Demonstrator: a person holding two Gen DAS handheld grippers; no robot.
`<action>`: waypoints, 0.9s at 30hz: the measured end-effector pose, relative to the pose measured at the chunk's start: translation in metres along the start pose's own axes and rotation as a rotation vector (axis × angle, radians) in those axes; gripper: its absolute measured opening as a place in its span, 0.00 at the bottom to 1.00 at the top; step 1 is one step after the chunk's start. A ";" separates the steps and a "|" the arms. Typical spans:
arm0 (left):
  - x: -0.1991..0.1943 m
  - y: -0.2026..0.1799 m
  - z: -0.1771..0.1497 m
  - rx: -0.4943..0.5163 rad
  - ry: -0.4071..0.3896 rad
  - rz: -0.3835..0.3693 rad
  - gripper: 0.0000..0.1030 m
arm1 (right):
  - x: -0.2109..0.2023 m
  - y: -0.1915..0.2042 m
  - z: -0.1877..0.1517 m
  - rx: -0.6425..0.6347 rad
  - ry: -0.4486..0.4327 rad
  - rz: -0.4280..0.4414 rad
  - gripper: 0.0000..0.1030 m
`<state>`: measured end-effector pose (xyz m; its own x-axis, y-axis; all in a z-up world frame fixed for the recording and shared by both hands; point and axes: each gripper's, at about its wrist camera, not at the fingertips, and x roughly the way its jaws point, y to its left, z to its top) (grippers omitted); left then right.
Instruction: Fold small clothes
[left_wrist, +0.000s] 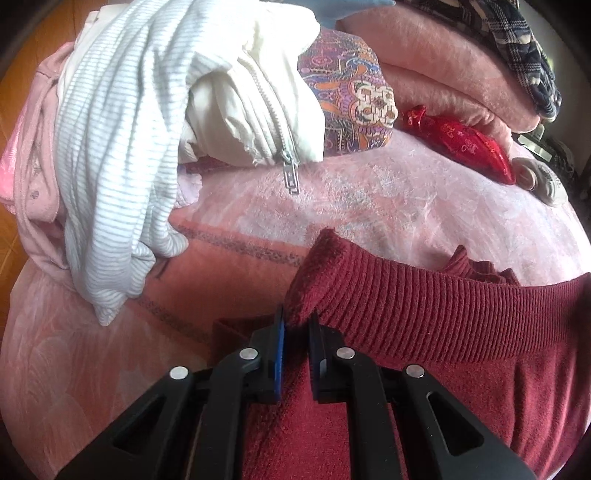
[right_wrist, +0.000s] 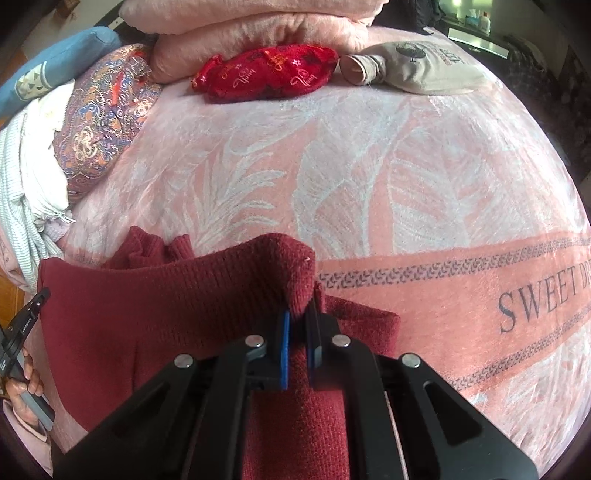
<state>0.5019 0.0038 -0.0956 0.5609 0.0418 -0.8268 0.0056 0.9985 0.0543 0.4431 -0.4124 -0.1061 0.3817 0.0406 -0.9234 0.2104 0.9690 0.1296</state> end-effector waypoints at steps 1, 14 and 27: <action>0.005 -0.002 -0.001 0.003 0.010 0.010 0.11 | 0.005 0.000 -0.001 0.003 0.005 -0.007 0.05; 0.000 0.022 -0.021 -0.055 0.006 0.038 0.43 | -0.012 -0.038 -0.027 0.025 -0.003 0.032 0.28; -0.073 0.012 -0.133 -0.016 0.042 -0.186 0.50 | -0.039 -0.068 -0.171 -0.053 0.195 0.265 0.39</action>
<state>0.3509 0.0170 -0.1085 0.5161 -0.1429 -0.8445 0.0930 0.9895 -0.1106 0.2602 -0.4384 -0.1409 0.2366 0.3339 -0.9124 0.0780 0.9295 0.3604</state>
